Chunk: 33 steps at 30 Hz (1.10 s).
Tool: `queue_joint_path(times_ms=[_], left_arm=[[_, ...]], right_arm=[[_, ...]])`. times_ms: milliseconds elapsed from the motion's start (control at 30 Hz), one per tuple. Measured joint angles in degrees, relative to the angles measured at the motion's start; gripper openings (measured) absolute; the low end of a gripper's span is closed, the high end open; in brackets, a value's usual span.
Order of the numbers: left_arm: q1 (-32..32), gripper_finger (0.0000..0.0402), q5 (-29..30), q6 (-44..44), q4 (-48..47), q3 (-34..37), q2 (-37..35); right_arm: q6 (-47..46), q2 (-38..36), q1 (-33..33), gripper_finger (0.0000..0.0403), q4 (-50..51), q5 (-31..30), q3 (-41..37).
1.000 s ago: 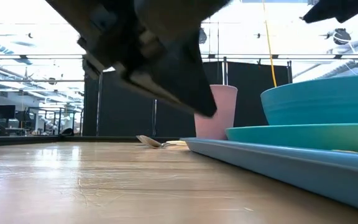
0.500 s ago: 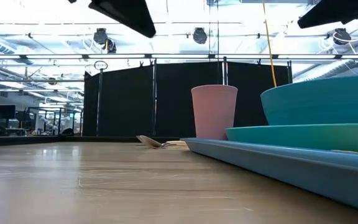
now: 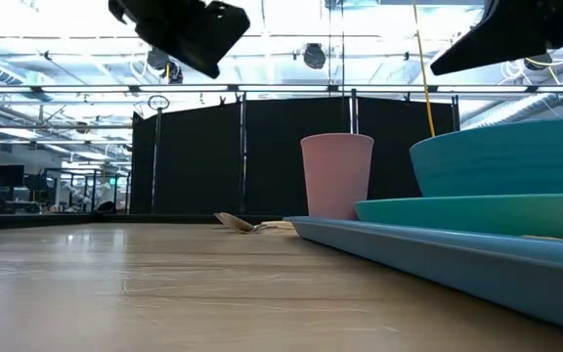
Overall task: Set up tray
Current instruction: Put the orange fork on top of the yellow table napkin on the blue tray
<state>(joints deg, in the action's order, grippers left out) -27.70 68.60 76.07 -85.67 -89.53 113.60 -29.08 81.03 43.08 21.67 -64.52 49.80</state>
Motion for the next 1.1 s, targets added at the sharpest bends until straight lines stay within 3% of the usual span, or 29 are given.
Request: queue_joint_path(times_ms=[133,233,300,433,500,633,833,1100], left_arm=[[0.8,0.0002,0.4,-2.0,10.4,11.6,-9.0],[2.0,0.0002,-3.0,-6.7,21.1,20.6,-17.9],[4.3,0.0002,-8.3,-13.0,31.6,26.7,-23.8],[11.3,0.0001,-25.2,-35.1,57.2,37.7,-33.5],[14.9,0.0001,-29.3,-41.3,64.7,41.3,-36.1],[23.5,0.0005,-32.4,-48.3,64.4,42.6,-38.6],[39.8,0.0018,-57.4,-58.9,66.8,42.4,-38.4],[51.7,0.0021,-71.0,-65.1,70.2,42.3,-37.8]], right_arm=[[1.7,-0.1,-0.8,0.0,0.1,-1.4,0.0],[2.2,-0.1,-1.1,0.0,0.5,-1.7,0.0],[2.2,-0.1,-1.1,0.0,0.4,-1.6,0.0],[2.5,-0.1,-1.1,0.0,-0.4,-1.8,0.0],[3.0,-0.1,-1.1,0.0,-1.3,-1.8,0.0],[4.4,-0.1,-1.2,0.0,-5.2,-1.7,0.0],[11.8,-1.0,-2.1,0.0,-14.0,-1.6,0.0],[13.4,-3.9,-3.4,0.0,-14.1,-1.4,0.0]])
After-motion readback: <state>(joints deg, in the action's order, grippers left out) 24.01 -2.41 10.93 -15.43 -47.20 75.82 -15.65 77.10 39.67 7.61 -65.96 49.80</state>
